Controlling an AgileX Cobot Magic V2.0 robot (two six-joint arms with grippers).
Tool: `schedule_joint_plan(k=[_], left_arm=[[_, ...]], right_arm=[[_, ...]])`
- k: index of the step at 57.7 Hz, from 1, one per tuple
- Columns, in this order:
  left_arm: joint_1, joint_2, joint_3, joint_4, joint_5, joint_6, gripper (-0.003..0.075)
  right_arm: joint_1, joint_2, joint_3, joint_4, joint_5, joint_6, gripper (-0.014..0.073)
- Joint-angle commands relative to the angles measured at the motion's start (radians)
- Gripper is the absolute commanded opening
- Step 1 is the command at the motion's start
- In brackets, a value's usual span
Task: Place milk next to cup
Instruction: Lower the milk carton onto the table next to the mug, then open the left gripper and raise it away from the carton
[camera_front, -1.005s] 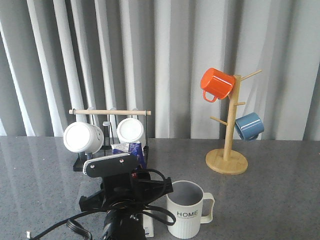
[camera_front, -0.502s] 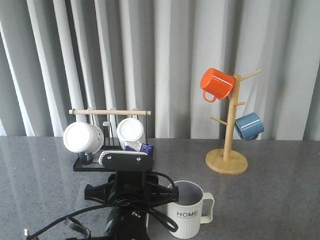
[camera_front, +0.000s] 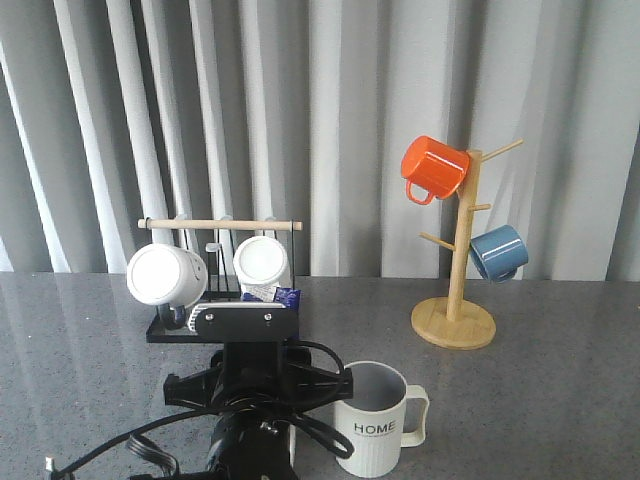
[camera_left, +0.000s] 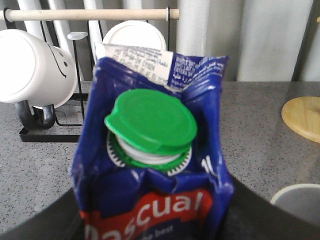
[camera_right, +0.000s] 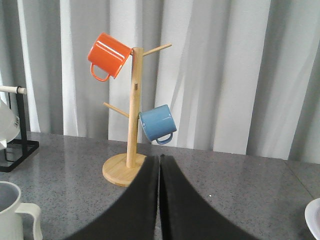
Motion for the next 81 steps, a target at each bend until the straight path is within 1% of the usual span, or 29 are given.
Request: schedule_joint_plan(k=[1, 9, 15, 21, 25, 33, 39, 45, 49, 66, 75, 81], left_arm=[[-0.005, -0.04, -0.016, 0.0, 0.028, -0.037, 0.0167], [-0.003, -0.04, -0.016, 0.0, 0.028, -0.076, 0.0167], [-0.003, -0.04, -0.016, 0.0, 0.029, -0.077, 0.017], [-0.003, -0.04, -0.016, 0.0, 0.029, -0.071, 0.0204], [-0.003, -0.04, -0.016, 0.0, 0.029, -0.071, 0.0262], [-0.003, -0.04, -0.016, 0.0, 0.023, -0.071, 0.0431], [-0.003, -0.04, -0.016, -0.004, 0.007, -0.071, 0.0543], [-0.004, -0.042, -0.016, -0.004, -0.001, -0.069, 0.0624], [-0.004, -0.043, -0.016, -0.004, 0.0, -0.068, 0.0655], [-0.004, -0.085, -0.016, 0.051, -0.002, -0.066, 0.0659], [-0.004, -0.156, -0.016, 0.064, -0.005, -0.001, 0.0659], [-0.004, -0.202, -0.016, 0.1, 0.0, 0.011, 0.0656]], right_arm=[[-0.005, -0.002, -0.029, -0.003, -0.068, -0.007, -0.0006], [-0.005, -0.002, -0.029, -0.003, -0.068, -0.007, -0.0006], [-0.005, -0.002, -0.029, -0.003, -0.068, -0.007, -0.0006], [-0.005, -0.002, -0.029, -0.003, -0.068, -0.007, -0.0006], [-0.005, -0.002, -0.029, -0.003, -0.068, -0.007, -0.0006], [-0.005, -0.002, -0.029, -0.003, -0.068, -0.007, -0.0006], [-0.005, -0.002, -0.029, -0.003, -0.068, -0.007, -0.0006], [-0.005, -0.002, -0.029, -0.003, -0.068, -0.007, -0.0006], [-0.005, -0.002, -0.029, -0.003, -0.068, -0.007, -0.0006], [-0.005, -0.002, -0.029, -0.003, -0.068, -0.007, -0.0006], [-0.005, -0.002, -0.029, -0.003, -0.068, -0.007, -0.0006], [-0.005, -0.002, -0.029, -0.003, -0.068, -0.007, -0.0006]])
